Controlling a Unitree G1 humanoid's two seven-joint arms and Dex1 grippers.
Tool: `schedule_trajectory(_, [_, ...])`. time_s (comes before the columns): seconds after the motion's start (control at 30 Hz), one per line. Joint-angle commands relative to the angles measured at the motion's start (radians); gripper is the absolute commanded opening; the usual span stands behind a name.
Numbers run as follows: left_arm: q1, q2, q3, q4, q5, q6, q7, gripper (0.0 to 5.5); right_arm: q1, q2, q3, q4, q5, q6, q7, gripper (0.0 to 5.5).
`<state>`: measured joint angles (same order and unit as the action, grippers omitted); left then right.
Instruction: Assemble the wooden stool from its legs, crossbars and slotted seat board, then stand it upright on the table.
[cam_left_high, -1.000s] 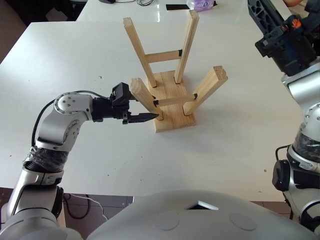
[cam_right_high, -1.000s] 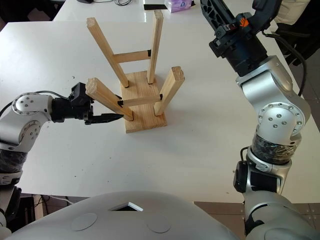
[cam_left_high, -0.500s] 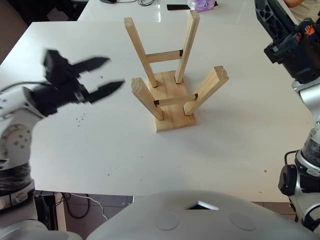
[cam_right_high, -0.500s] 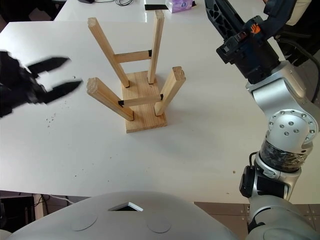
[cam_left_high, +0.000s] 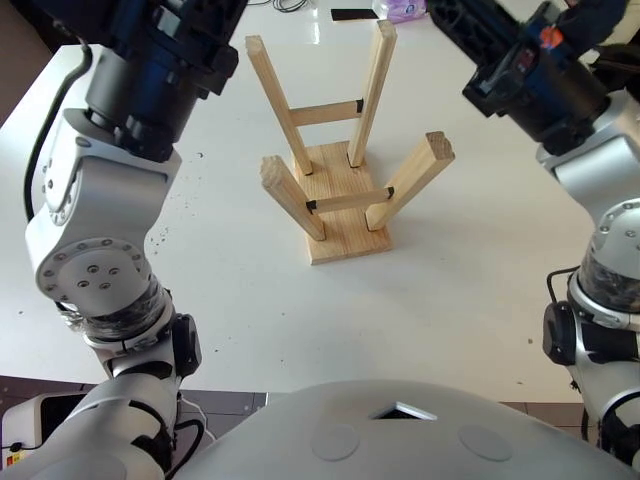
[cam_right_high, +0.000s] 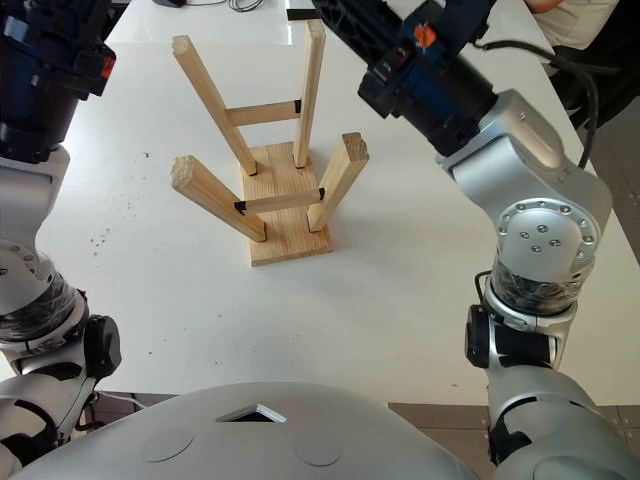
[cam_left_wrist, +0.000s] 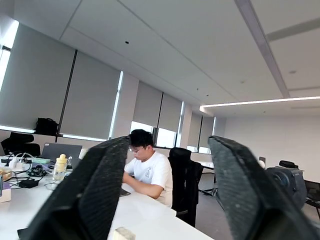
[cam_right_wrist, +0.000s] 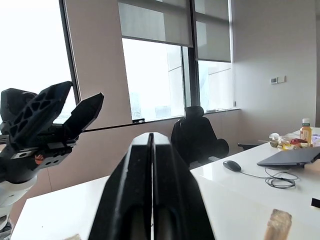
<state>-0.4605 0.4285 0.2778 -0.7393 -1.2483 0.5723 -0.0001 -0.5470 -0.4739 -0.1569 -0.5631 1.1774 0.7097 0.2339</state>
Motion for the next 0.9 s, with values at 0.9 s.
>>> schedule_trajectory(0.9, [0.293,0.019,-0.329,0.086,0.145,0.056,0.078,0.01,0.308,0.062,0.242,0.083,-0.247,-0.07,0.034,0.0])
